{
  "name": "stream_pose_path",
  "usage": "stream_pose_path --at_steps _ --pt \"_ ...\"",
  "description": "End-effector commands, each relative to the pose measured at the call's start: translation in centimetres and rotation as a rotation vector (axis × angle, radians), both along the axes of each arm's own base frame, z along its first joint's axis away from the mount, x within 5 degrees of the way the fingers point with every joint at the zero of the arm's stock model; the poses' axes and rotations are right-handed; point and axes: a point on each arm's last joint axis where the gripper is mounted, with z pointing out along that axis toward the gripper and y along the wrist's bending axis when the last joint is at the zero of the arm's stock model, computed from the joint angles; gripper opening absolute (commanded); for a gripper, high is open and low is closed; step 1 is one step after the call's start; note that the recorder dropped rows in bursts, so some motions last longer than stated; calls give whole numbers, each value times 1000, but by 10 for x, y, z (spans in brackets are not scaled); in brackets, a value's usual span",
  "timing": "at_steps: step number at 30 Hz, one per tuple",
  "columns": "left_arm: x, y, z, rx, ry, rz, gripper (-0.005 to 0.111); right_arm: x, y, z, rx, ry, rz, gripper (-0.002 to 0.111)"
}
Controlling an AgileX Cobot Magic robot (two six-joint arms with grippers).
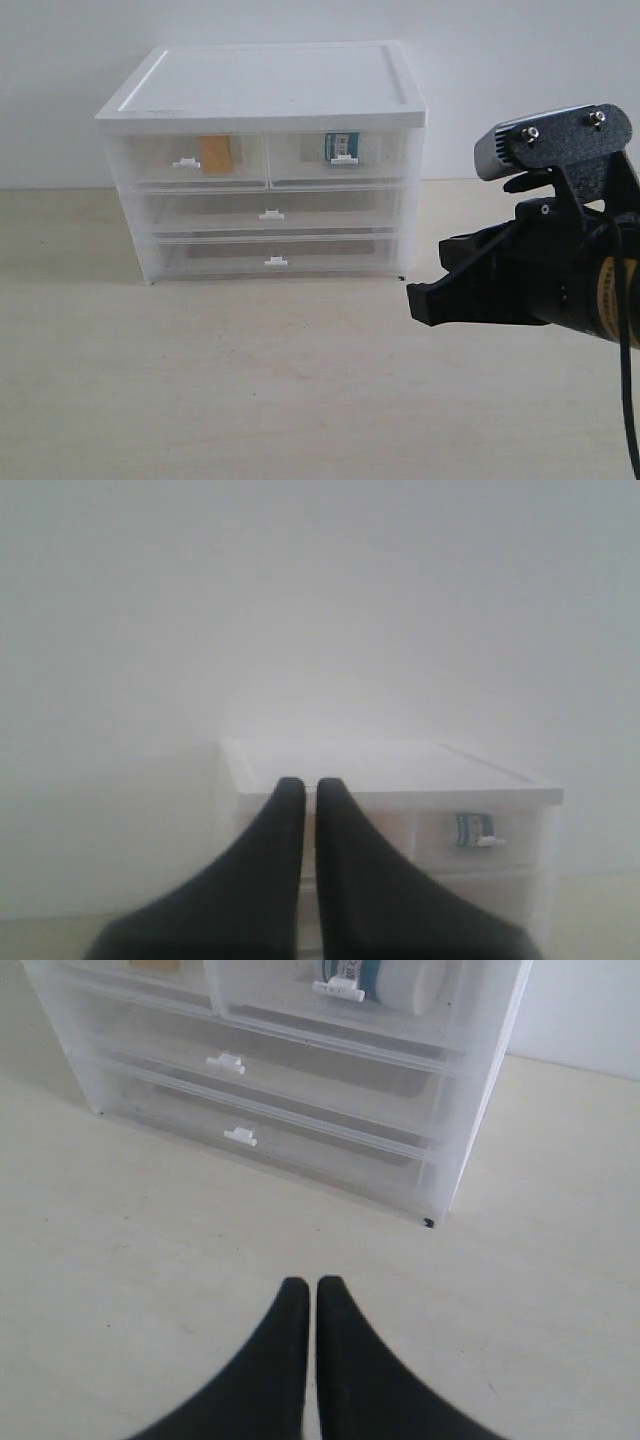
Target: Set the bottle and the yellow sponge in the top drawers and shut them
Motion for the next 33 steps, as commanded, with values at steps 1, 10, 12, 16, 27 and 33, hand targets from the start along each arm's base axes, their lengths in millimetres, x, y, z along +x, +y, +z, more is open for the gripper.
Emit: stream_pose_path --at_steps 1,10,12,16,27,33 --pt "-2 -1 -1 -31 -4 -25 4 -1 -1 2 5 -7 -4 0" --pt "-2 -3 -1 -67 7 -55 4 -1 -1 2 5 -7 -4 0" --pt "-2 -3 -1 -104 16 -66 4 -1 -1 2 5 -7 -4 0" --pt "-2 -5 -4 -122 29 -98 4 -1 -1 2 5 -7 -4 0" --pt "0 -7 -8 -108 43 -114 4 -1 -1 2 5 -7 -3 0" --pt "0 -7 -8 -107 43 -119 4 -1 -1 2 5 -7 -3 0"
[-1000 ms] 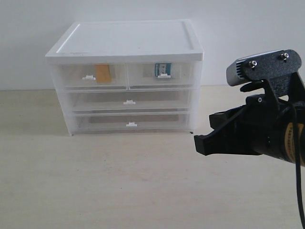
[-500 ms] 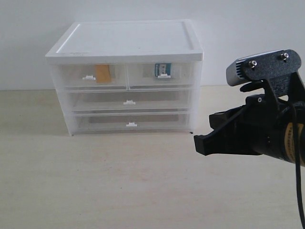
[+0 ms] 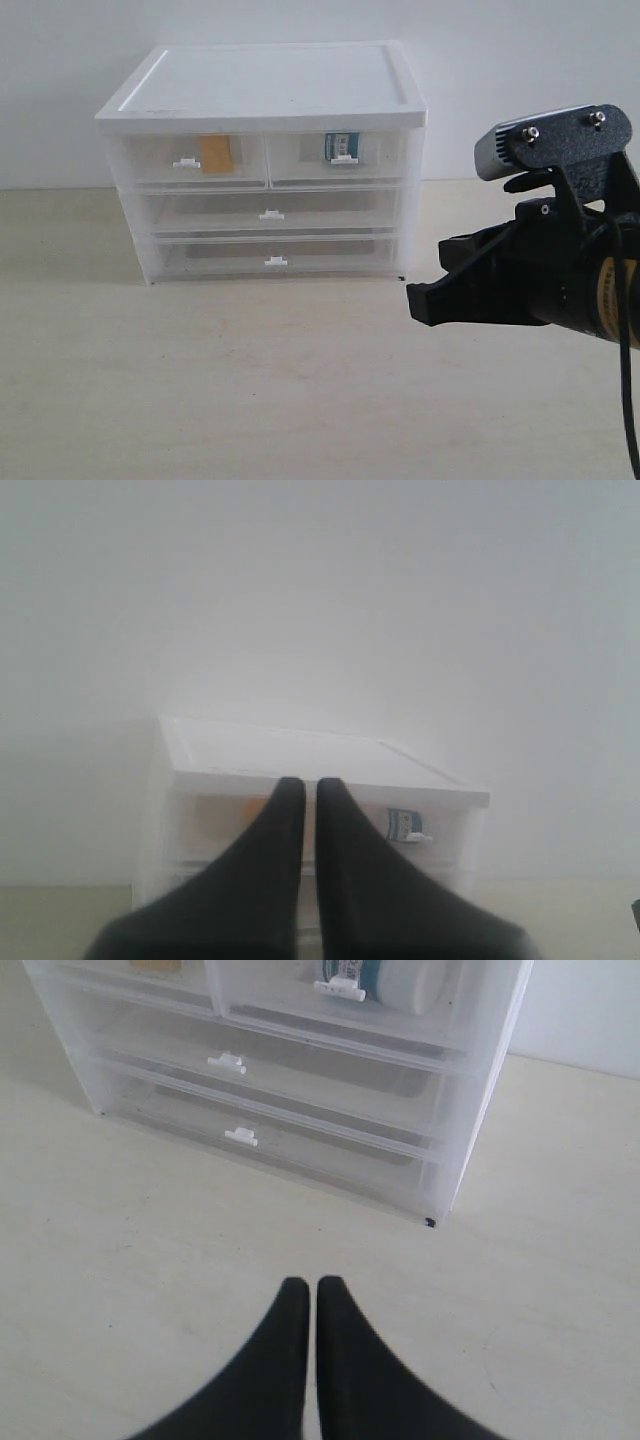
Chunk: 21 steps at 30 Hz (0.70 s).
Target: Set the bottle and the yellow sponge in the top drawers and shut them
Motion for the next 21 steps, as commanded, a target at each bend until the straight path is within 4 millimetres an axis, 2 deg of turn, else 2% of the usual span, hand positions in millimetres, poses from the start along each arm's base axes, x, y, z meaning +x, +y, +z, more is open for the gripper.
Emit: stream_pose_path --at_steps 1,5,8,10,11,14,21 --pt "1 -1 -1 -4 7 -17 4 -1 -1 2 2 -8 -1 0" --pt "1 -1 -2 7 11 -8 4 -1 -1 2 2 -8 -1 0" --pt "3 0 -10 99 76 26 4 -1 -1 2 2 -8 -1 0" --pt "6 9 -16 66 154 111 4 -1 -1 2 2 -8 -1 0" --pt "8 14 -19 -6 185 152 4 -1 -1 2 2 -8 -1 0" --pt "11 25 -29 -80 233 266 4 -1 -1 2 2 -8 -1 0" --pt "16 32 -63 18 336 351 4 -1 -1 2 2 -8 -1 0"
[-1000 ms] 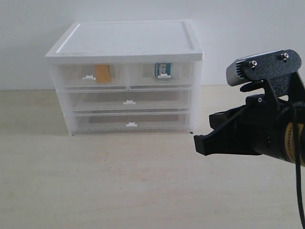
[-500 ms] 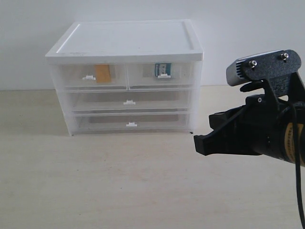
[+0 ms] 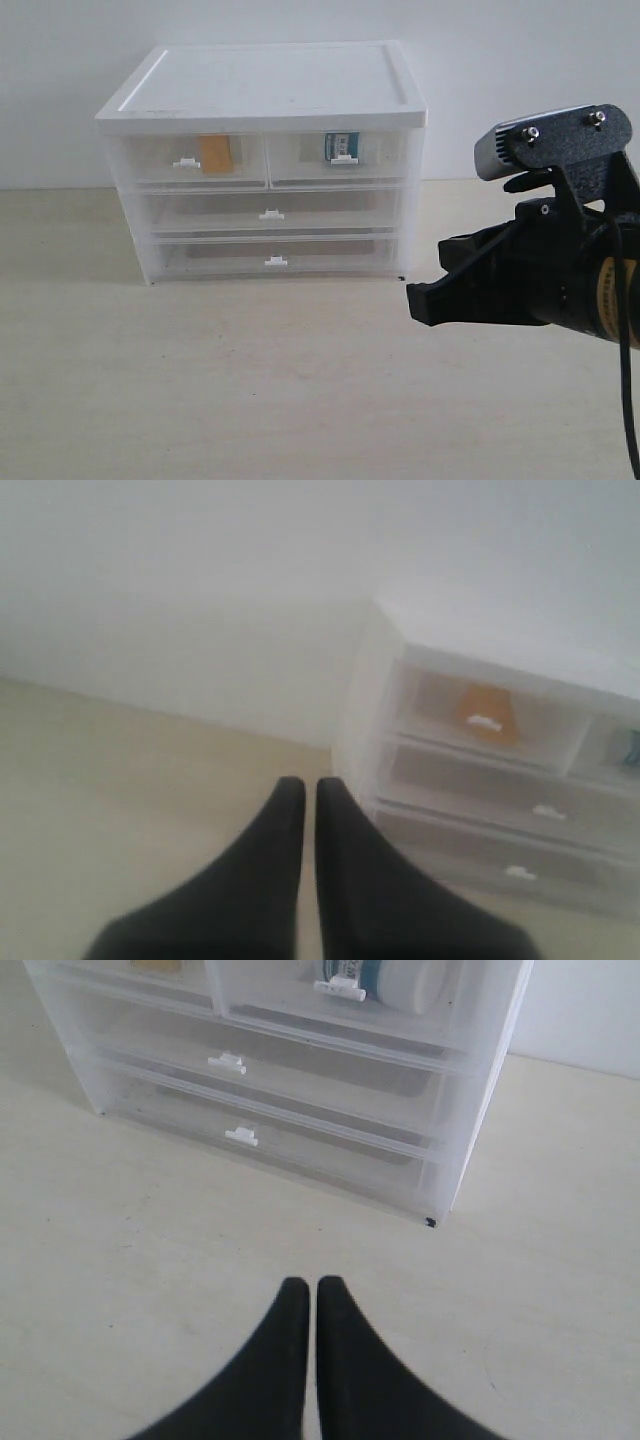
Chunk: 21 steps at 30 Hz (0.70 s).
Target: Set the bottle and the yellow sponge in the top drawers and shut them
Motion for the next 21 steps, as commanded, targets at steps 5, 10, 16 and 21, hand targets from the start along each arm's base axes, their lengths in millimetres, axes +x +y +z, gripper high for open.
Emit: stream_pose_path --at_steps 5,10,16,21 --pt "1 4 -25 85 147 32 4 -1 -1 2 2 -9 -3 0" --pt "0 4 -31 55 211 38 4 -1 -1 2 2 -8 -1 0" --pt "0 4 -31 63 208 37 4 -1 -1 2 2 -8 -1 0" --pt "0 4 -31 65 208 37 4 -1 -1 2 2 -8 -1 0"
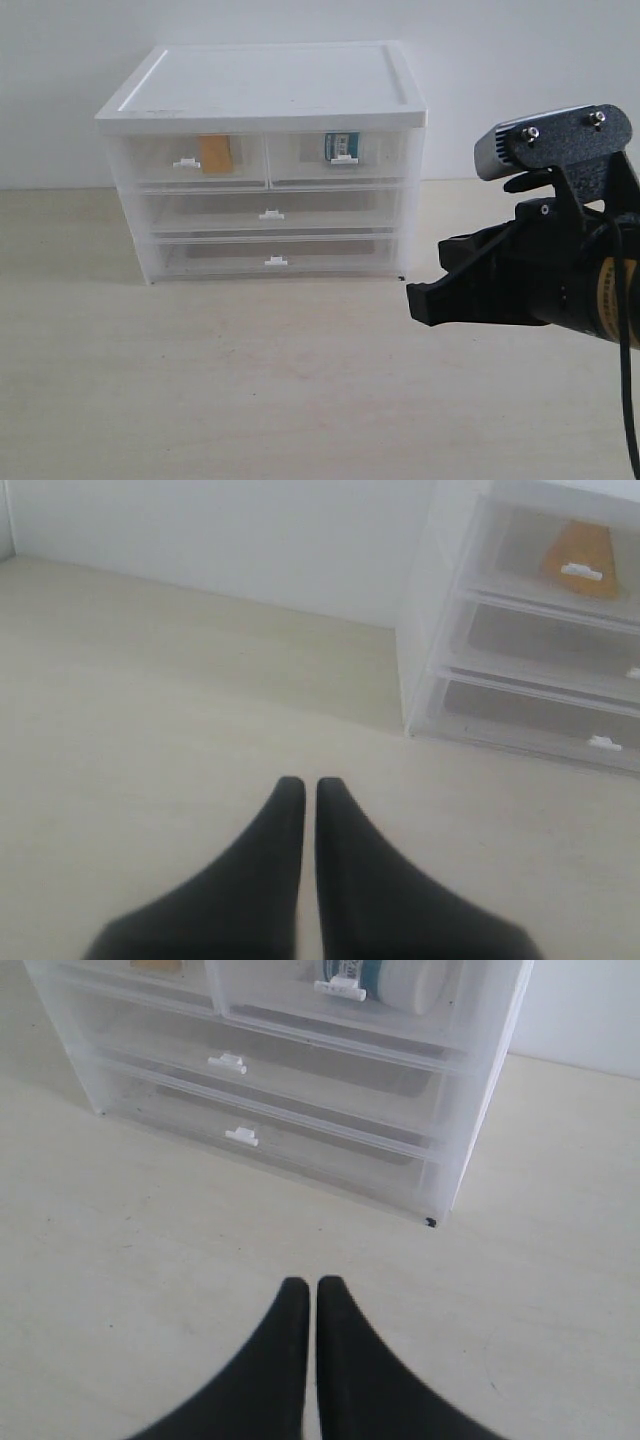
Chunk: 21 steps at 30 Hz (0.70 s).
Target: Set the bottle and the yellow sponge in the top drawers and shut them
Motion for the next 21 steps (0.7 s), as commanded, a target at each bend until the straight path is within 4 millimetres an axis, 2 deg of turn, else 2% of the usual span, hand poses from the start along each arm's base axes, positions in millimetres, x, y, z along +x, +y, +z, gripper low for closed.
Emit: stream_pose_path --at_steps 1,11,13,16,21 --pt "0 0 -1 3 -1 -1 4 -1 -1 2 2 -8 -1 0" --pt "0 0 -1 3 -1 -1 4 -1 -1 2 2 -9 -2 0" --pt "0 0 -1 3 -1 -1 4 -3 -4 7 17 -26 -1 0" --pt "0 0 -1 3 -1 -1 4 -26 -24 22 99 -93 -1 0" --pt "0 0 -1 3 -1 -1 4 -62 -70 26 209 -211 -89 0"
